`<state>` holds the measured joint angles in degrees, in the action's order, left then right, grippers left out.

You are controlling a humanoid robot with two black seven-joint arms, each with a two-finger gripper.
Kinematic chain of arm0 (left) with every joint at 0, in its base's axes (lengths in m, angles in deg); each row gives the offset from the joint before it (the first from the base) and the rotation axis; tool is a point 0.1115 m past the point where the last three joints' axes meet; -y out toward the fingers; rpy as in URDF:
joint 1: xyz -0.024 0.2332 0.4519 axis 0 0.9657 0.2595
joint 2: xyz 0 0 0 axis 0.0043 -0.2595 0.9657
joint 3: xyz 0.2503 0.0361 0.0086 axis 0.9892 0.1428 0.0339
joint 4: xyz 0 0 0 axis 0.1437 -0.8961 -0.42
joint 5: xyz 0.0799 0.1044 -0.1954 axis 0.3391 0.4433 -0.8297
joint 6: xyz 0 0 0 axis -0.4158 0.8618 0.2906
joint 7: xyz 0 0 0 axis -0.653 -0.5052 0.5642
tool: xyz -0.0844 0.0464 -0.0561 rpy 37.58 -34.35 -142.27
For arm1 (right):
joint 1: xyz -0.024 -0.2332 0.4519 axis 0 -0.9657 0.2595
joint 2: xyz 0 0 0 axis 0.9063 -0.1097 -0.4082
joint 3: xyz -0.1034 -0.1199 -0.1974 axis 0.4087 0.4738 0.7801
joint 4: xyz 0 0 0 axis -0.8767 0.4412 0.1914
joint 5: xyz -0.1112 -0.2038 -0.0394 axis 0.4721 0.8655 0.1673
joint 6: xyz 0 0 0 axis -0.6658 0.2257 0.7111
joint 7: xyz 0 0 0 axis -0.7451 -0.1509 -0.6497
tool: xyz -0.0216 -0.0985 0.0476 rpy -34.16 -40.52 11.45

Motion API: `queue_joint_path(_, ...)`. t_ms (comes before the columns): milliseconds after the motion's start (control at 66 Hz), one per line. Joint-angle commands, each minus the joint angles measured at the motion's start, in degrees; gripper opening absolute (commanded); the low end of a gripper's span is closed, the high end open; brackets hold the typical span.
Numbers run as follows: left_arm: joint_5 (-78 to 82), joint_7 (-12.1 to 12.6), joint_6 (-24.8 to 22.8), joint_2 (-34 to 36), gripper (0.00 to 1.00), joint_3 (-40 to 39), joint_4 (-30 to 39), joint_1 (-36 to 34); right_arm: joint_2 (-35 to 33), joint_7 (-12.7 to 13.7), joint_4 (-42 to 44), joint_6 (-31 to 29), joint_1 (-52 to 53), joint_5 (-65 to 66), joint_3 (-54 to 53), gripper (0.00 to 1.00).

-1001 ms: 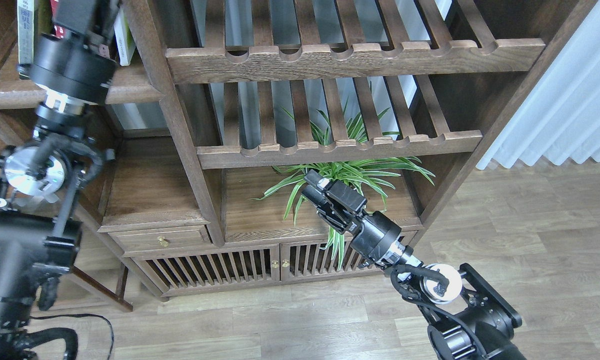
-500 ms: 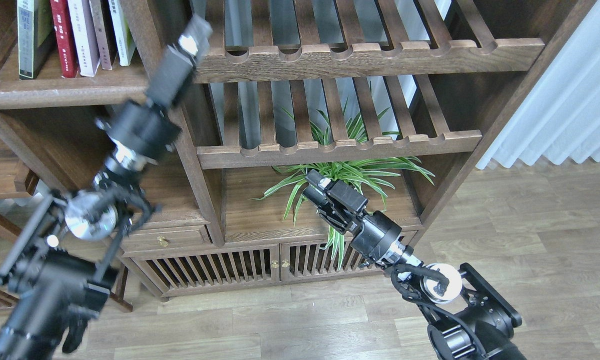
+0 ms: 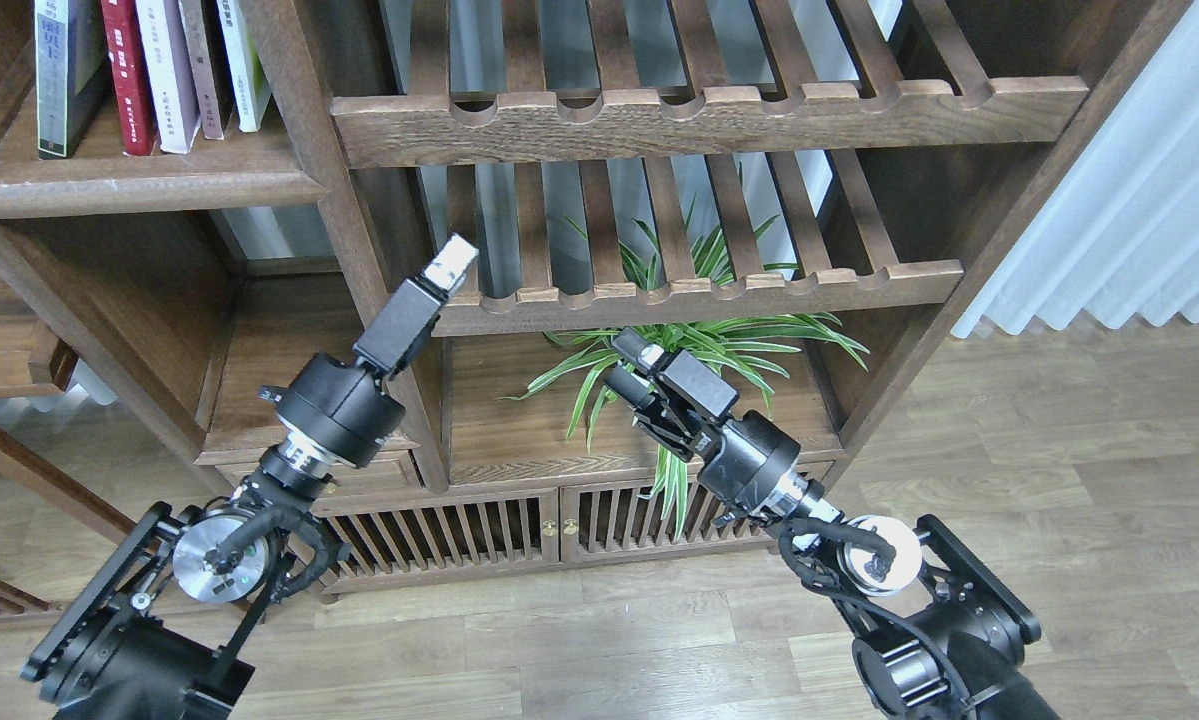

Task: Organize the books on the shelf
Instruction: 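Withdraw the left gripper from the side shelf back toward the bookshelf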

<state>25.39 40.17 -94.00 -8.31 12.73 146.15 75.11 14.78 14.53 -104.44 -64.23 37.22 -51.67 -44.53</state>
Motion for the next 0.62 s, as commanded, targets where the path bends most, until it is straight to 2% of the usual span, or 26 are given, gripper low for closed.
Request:
queue_joint_path(0, 0.3, 0.0, 0.0, 0.0, 1.00, 0.5, -0.9, 1.5, 0.0, 0.0, -0.5, 0.0, 0.3, -0.1, -0.2, 0.97)
queue_joint_path(606, 0.5, 0.1, 0.0, 0.4, 1.00, 1.8, -1.8, 3.0, 0.0, 0.0, -1.7, 0.0, 0.4, 0.2, 0.0, 0.97)
